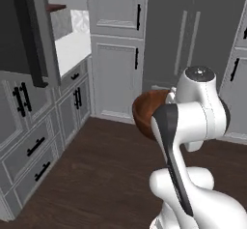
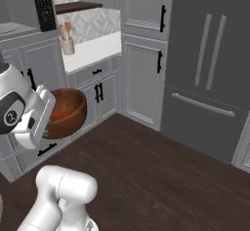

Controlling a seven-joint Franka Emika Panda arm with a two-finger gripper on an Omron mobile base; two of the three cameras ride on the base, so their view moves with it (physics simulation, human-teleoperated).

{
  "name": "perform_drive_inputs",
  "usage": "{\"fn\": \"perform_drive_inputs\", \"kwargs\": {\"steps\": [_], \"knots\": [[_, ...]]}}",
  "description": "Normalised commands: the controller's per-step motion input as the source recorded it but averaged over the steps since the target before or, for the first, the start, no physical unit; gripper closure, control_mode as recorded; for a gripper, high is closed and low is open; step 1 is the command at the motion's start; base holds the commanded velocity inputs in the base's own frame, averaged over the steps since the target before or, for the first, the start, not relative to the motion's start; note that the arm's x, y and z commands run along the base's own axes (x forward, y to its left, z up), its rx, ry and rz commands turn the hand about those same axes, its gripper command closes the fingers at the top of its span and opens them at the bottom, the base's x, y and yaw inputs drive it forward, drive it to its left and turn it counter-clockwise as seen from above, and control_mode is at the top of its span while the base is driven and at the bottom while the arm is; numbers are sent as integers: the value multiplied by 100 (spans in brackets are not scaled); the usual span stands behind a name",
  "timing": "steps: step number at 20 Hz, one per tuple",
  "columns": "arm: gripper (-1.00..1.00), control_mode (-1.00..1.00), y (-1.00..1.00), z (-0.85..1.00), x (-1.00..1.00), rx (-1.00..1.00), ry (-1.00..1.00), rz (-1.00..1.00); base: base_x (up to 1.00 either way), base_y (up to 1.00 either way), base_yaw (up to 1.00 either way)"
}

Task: Pick the carrot from the sink and place it in the bowl. Then pick the bowl and place it in the microwave. Then close the microwave door and press the start button.

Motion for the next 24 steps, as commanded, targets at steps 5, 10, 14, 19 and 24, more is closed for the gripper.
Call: {"fn": "perform_drive_inputs", "kwargs": {"steps": [5,10,14,19,24], "knots": [[100,100,0,0,0,0,0,0,95,-55,51],[100,100,0,0,0,0,0,0,89,-52,55],[100,100,0,0,0,0,0,0,98,-25,64],[100,100,0,0,0,0,0,0,100,-16,66],[100,100,0,0,0,0,0,0,100,-22,55]]}}
